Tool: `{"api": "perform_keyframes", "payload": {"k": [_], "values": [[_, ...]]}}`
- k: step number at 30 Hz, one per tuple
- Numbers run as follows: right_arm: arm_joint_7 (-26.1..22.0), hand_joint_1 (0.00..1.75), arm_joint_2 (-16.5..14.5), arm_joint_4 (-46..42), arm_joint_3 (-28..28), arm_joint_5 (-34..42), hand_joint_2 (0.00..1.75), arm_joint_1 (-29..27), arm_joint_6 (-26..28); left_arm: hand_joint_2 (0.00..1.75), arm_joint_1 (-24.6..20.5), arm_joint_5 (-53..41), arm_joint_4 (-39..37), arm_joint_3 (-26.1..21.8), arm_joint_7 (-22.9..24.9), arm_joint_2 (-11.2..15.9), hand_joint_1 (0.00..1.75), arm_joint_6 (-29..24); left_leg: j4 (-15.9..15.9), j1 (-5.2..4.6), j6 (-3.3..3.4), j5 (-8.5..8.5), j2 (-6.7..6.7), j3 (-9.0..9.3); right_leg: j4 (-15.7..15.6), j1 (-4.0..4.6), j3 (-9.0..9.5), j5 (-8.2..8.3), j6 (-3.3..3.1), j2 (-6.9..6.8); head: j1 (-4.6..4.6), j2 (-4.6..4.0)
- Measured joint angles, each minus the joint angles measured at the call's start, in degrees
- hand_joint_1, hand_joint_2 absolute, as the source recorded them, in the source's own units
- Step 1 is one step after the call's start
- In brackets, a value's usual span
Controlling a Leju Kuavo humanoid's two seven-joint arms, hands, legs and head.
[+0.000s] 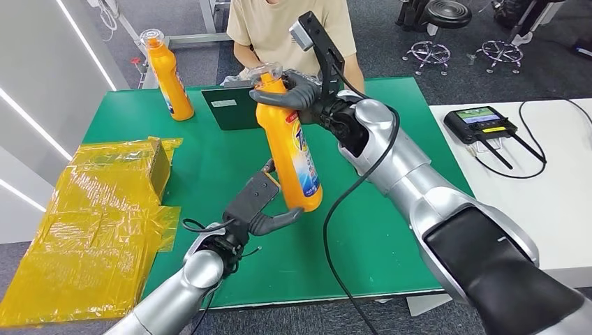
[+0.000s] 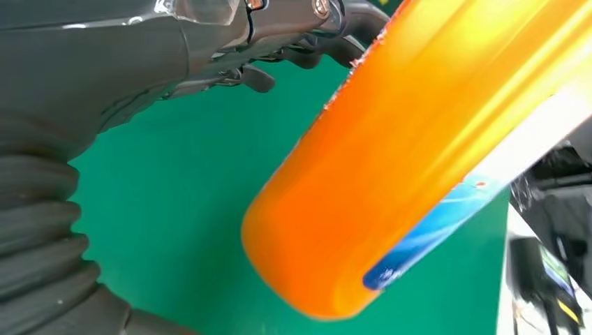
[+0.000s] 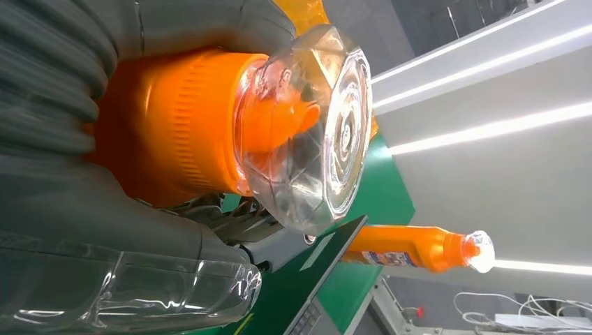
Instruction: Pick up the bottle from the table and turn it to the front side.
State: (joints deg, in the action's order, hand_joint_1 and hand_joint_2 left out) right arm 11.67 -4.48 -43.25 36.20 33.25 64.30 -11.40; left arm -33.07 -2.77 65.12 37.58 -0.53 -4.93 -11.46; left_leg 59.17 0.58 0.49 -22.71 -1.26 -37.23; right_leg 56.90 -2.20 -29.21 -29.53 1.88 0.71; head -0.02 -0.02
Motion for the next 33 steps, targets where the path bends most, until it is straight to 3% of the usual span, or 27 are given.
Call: {"api": "perform_keyframes", "payload": {"k": [16, 17, 20, 21, 33], "values": [[1.47, 1.75, -2.75, -4.09, -1.43, 0.62, 1.75, -0.01, -1.09, 1.75, -5.56, -4.73, -8.47, -0.86, 0.00, -0.77, 0.01, -3.99, -0.02, 0.01, -0.01, 0.04, -0.03, -0.02, 0.06, 0.01, 0.06, 0.00, 0.00, -0.03, 0.00, 0.00], [1.56, 1.75, -2.84, -4.45, -1.48, 0.67, 1.75, -0.01, -1.04, 1.75, -5.73, -4.71, -8.81, -1.13, -0.01, -0.95, 0.31, -3.97, -0.02, 0.01, -0.01, 0.05, -0.04, -0.02, 0.06, 0.01, 0.06, 0.00, 0.00, -0.04, -0.01, 0.00], [1.83, 1.75, -2.91, -5.41, -1.67, 0.67, 1.75, -0.01, -0.97, 1.75, -5.98, -4.47, -9.38, -1.71, -0.11, -1.34, 1.58, -3.43, -0.02, 0.01, -0.01, 0.05, -0.05, -0.02, 0.06, 0.01, 0.07, 0.00, 0.00, -0.05, 0.00, 0.00], [1.87, 1.75, -2.91, -5.65, -1.73, 0.67, 1.75, -0.01, -0.96, 1.75, -6.00, -4.31, -9.46, -1.83, -0.14, -1.44, 1.72, -3.14, -0.01, 0.01, -0.01, 0.05, -0.05, -0.02, 0.06, 0.01, 0.07, 0.00, 0.00, -0.05, 0.01, 0.00], [1.40, 1.75, -2.64, -7.14, -2.55, 0.73, 1.75, -0.50, -0.80, 1.75, -5.99, -2.33, -9.52, -2.72, -0.16, -2.14, 1.75, -0.42, -0.01, 0.01, -0.01, 0.05, -0.04, -0.02, 0.06, 0.01, 0.05, 0.00, 0.00, -0.03, 0.00, 0.00]]}}
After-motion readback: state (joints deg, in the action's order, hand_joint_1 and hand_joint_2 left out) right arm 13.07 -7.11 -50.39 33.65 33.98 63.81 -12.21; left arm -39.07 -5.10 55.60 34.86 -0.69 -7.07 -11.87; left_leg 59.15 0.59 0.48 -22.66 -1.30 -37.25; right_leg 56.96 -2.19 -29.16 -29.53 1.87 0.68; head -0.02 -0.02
